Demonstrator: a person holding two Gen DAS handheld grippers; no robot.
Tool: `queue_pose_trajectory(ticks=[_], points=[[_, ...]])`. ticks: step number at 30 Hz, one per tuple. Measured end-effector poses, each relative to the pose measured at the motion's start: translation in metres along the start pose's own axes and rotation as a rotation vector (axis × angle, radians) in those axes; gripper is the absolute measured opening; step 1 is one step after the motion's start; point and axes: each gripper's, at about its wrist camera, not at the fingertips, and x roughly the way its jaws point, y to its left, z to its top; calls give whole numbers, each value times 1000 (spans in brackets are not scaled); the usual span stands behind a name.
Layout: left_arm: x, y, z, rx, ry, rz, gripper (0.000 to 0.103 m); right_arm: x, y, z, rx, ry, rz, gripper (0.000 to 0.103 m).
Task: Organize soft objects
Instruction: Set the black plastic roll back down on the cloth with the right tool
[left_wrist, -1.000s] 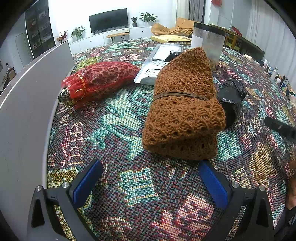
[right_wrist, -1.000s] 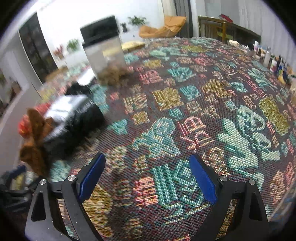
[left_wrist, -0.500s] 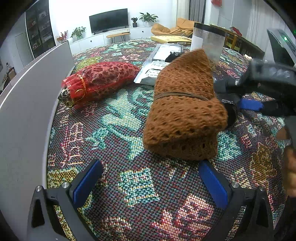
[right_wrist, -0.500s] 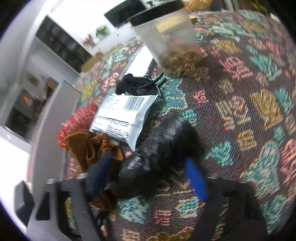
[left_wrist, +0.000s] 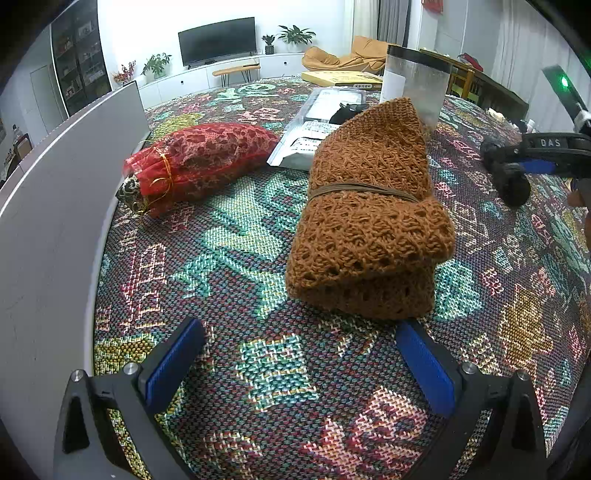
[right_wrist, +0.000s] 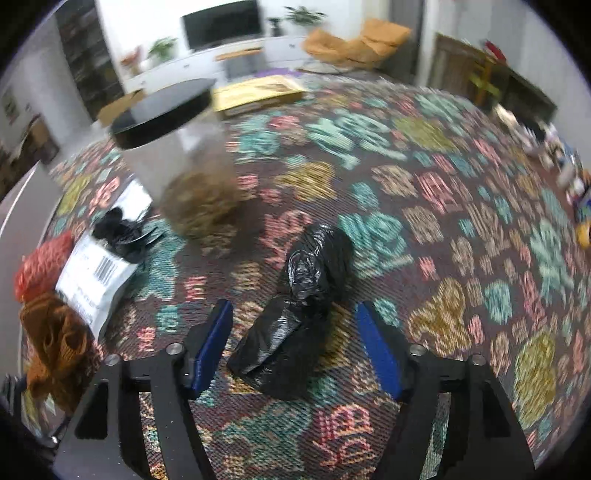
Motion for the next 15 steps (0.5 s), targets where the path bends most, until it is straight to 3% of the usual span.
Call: queue_pose_trajectory(ticks=[2,5,8,12,15], points=[[0,0,0,0,0,0,103,-9,-10,-11,69,-31,25,73],[0,0,0,0,0,0,103,-32,-21,-38,162,-126,25,82],[0,0,0,0,0,0,103,-34,-17,-66,224,-167,8,82],[0,0,0,0,0,0,103,-14,-3,-87,183,-119,-75,82],[0,0,0,0,0,0,103,-14,9,-86,122,-130,-109,82]])
